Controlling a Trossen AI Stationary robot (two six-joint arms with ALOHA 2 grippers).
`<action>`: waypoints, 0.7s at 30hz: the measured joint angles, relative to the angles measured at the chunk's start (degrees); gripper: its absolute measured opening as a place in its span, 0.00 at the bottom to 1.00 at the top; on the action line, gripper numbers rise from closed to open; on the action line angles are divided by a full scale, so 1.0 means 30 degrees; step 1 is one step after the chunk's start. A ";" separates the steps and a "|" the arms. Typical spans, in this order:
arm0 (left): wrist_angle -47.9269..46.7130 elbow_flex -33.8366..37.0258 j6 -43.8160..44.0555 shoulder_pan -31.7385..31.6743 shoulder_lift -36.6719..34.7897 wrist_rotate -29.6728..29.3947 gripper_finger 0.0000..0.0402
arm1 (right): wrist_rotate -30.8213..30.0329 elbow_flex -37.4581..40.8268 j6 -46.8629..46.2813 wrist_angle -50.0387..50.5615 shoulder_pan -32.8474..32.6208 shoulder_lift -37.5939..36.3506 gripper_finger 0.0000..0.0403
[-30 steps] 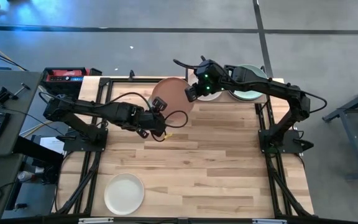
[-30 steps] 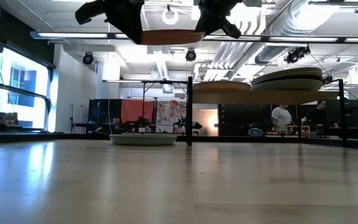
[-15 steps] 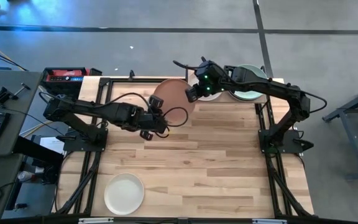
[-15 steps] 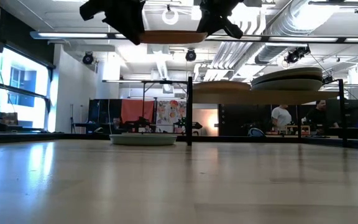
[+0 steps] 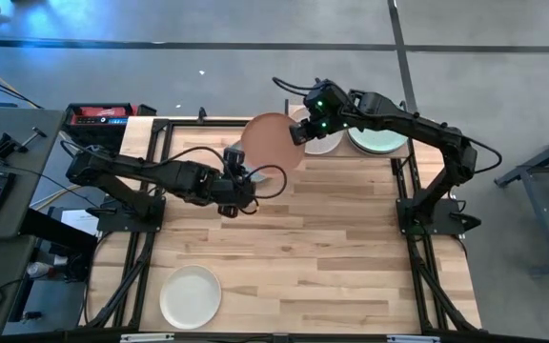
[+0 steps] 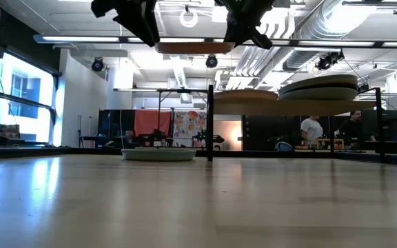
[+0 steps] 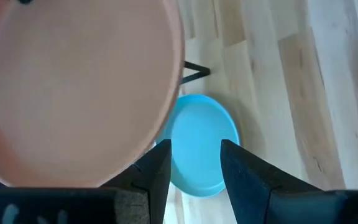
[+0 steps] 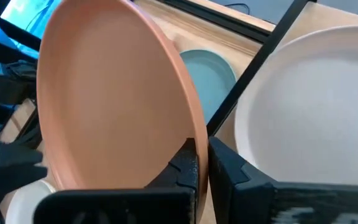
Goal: Place and stack plates onto a shelf
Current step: Stack the brown plate on the top of the white plate on the shelf
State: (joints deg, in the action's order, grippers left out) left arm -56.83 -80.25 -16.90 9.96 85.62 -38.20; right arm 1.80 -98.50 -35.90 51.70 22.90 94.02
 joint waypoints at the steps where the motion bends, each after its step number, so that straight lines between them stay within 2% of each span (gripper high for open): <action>1: 0.0004 0.0000 0.0150 -0.0058 0.0000 0.0001 0.32 | 0.0087 0.0000 0.0082 0.0000 0.0124 0.0000 0.00; 7: -0.0039 0.0000 0.0991 -0.0385 0.0000 0.0068 0.32 | 0.0717 0.0000 0.0821 0.0000 0.1510 0.0000 0.00; 12: -0.0047 0.0000 0.1931 -0.0779 0.0000 0.0571 0.32 | 0.2202 0.0000 0.1590 0.0268 0.3220 -0.0007 0.00; 21: -0.0044 0.0000 0.3085 -0.1919 0.0000 0.0757 0.32 | 0.4342 0.0000 0.3768 0.2529 0.6659 -0.0007 0.00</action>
State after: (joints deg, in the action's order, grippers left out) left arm -56.96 -80.25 -7.65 4.20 85.62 -35.93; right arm 14.83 -98.50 -24.60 59.29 42.87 94.00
